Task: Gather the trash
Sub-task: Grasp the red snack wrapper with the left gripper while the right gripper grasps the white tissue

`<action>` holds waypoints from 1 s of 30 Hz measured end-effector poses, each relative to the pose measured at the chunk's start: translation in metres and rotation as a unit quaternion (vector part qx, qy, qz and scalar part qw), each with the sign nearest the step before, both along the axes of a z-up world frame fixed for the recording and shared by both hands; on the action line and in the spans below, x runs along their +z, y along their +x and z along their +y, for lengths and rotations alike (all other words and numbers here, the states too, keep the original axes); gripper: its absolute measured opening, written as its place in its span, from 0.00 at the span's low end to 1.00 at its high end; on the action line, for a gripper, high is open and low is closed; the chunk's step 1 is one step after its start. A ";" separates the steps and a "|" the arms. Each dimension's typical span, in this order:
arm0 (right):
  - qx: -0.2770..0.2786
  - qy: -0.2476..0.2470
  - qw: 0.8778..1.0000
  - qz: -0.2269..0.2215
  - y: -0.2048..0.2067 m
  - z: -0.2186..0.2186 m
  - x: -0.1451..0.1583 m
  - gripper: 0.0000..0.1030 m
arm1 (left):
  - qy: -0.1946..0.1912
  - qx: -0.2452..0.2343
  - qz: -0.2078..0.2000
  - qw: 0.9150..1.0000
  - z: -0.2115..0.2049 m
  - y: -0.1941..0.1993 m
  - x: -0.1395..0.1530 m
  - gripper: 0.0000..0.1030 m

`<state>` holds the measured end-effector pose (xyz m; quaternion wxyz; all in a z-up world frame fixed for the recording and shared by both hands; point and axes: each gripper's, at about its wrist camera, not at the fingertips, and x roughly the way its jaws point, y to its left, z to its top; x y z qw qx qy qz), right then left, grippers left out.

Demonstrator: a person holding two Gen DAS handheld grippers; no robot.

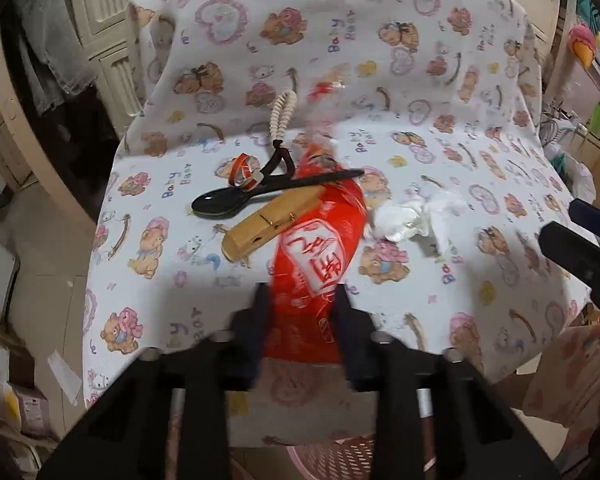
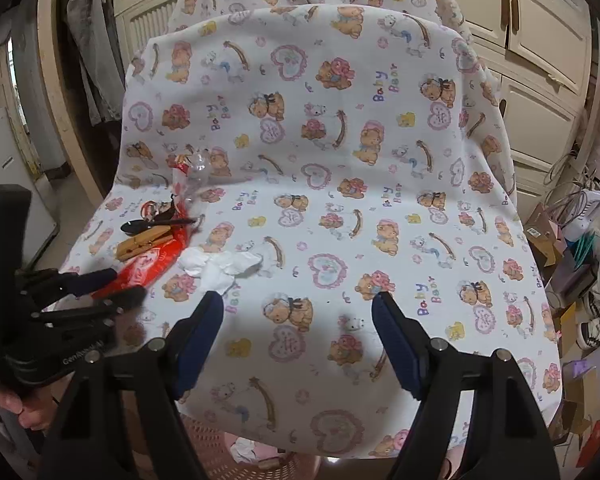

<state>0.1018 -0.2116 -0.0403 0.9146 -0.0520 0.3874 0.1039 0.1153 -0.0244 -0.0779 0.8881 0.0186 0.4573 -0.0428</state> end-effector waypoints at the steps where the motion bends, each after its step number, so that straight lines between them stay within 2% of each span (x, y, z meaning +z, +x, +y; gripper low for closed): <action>1: -0.001 0.001 1.000 0.000 0.001 -0.001 0.000 0.73 | -0.007 0.000 0.000 1.000 0.001 -0.001 0.002 0.13; 4: -0.005 0.010 1.000 0.002 0.002 -0.003 0.001 0.73 | -0.034 -0.002 -0.006 0.999 0.006 -0.005 0.012 0.09; 10: -0.012 0.032 0.999 0.006 0.009 -0.002 0.002 0.76 | -0.080 -0.017 -0.039 0.996 0.013 -0.018 0.041 0.09; 16: -0.008 0.070 0.997 0.044 0.031 0.012 -0.013 0.77 | -0.119 -0.017 -0.056 0.991 0.021 -0.023 0.054 0.09; 18: -0.011 0.079 0.995 0.057 0.039 0.019 -0.020 0.77 | -0.115 -0.005 -0.067 0.991 0.024 -0.025 0.059 0.09; 22: -0.008 0.079 0.994 0.075 0.050 0.036 -0.034 0.60 | -0.082 0.024 -0.082 0.993 0.031 -0.026 0.063 0.09; 25: 0.005 0.065 0.994 0.087 0.053 0.050 -0.045 0.45 | -0.086 0.039 -0.073 0.993 0.039 -0.023 0.058 0.09; 27: 0.008 0.048 0.996 0.076 0.051 0.055 -0.047 0.37 | -0.085 0.043 -0.072 0.993 0.043 -0.024 0.057 0.09; 29: 0.011 0.017 0.998 0.058 0.045 0.062 -0.046 0.07 | -0.081 0.046 -0.074 0.993 0.043 -0.025 0.057 0.09; 30: 0.020 0.016 0.998 0.059 0.044 0.063 -0.046 0.06 | -0.083 0.047 -0.074 0.993 0.043 -0.025 0.057 0.09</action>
